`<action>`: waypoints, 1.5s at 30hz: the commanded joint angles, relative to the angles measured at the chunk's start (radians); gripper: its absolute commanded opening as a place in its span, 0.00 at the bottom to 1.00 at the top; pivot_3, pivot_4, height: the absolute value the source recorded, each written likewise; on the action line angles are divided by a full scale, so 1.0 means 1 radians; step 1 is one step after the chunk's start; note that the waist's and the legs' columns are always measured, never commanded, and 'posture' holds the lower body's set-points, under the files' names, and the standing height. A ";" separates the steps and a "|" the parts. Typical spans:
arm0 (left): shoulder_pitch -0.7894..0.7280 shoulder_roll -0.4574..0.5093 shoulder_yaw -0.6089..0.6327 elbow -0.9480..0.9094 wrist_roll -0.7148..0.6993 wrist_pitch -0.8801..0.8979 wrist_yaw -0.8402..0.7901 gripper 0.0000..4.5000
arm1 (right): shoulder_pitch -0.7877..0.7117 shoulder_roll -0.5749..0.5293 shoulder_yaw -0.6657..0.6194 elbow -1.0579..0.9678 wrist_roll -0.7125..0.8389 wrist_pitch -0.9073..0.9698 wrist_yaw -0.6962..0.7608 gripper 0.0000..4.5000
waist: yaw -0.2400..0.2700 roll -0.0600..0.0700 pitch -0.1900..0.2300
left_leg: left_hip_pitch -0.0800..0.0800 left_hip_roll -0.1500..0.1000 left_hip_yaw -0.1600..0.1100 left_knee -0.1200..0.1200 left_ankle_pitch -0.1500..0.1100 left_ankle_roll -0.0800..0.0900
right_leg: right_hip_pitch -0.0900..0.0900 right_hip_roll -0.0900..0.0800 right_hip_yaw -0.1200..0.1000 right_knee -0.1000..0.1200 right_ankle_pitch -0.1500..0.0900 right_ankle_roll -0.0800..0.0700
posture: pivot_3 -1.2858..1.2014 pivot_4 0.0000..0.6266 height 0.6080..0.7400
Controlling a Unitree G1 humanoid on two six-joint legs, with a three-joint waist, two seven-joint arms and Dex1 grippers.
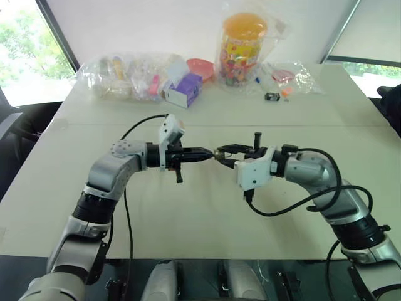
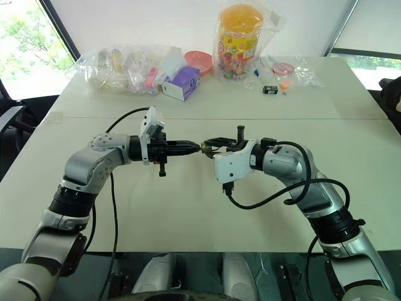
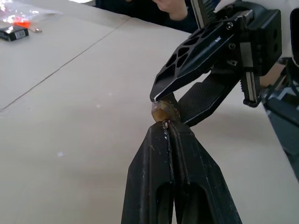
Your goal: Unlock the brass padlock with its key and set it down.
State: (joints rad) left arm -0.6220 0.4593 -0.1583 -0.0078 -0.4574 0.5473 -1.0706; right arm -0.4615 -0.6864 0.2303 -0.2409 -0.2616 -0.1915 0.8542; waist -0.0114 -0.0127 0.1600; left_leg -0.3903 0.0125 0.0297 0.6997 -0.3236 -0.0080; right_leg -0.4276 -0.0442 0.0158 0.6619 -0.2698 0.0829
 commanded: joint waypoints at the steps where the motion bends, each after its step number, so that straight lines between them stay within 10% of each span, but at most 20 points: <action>1: 0.019 0.006 -0.007 -0.035 0.051 -0.093 0.008 0.01 | -0.033 -0.009 -0.028 -0.031 0.010 -0.009 -0.011 0.15 | 0.001 0.000 0.000 | 0.000 0.000 0.000 0.000 0.000 0.000 | 0.000 0.000 0.000 0.000 0.000 0.000 | 0.52 0.24 0.96; 21: 0.071 -0.069 -0.003 -0.023 0.255 -0.713 0.127 0.01 | -0.060 -0.029 -0.033 0.021 0.005 -0.031 -0.019 0.15 | 0.001 0.000 0.000 | 0.000 0.000 0.000 0.000 0.000 0.000 | 0.000 0.000 0.000 0.000 0.000 0.000 | 0.52 0.24 0.96; 38: 0.020 -0.017 0.217 -0.050 -0.333 0.371 0.224 0.01 | -0.062 -0.023 -0.027 0.032 -0.002 -0.023 -0.023 0.15 | 0.001 0.000 0.000 | 0.000 0.001 0.000 0.000 0.000 0.000 | 0.000 0.000 0.000 0.000 0.000 0.000 | 0.52 0.24 0.96; 45: 0.040 -0.018 0.199 -0.090 -0.338 0.401 0.239 0.75 | -0.063 -0.020 -0.025 0.032 -0.003 -0.020 -0.022 0.15 | -0.001 0.000 0.000 | 0.000 0.000 0.000 0.000 0.000 0.000 | 0.000 -0.001 0.000 0.000 0.000 0.000 | 0.52 0.24 0.96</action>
State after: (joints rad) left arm -0.5821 0.4410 0.0306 -0.0589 -0.7807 0.9546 -0.8272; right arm -0.4981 -0.7059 0.2200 -0.1926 -0.2690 -0.2079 0.8423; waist -0.0121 -0.0128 0.1601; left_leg -0.3902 0.0129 0.0294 0.6998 -0.3231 -0.0089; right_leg -0.4273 -0.0451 0.0157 0.6620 -0.2698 0.0830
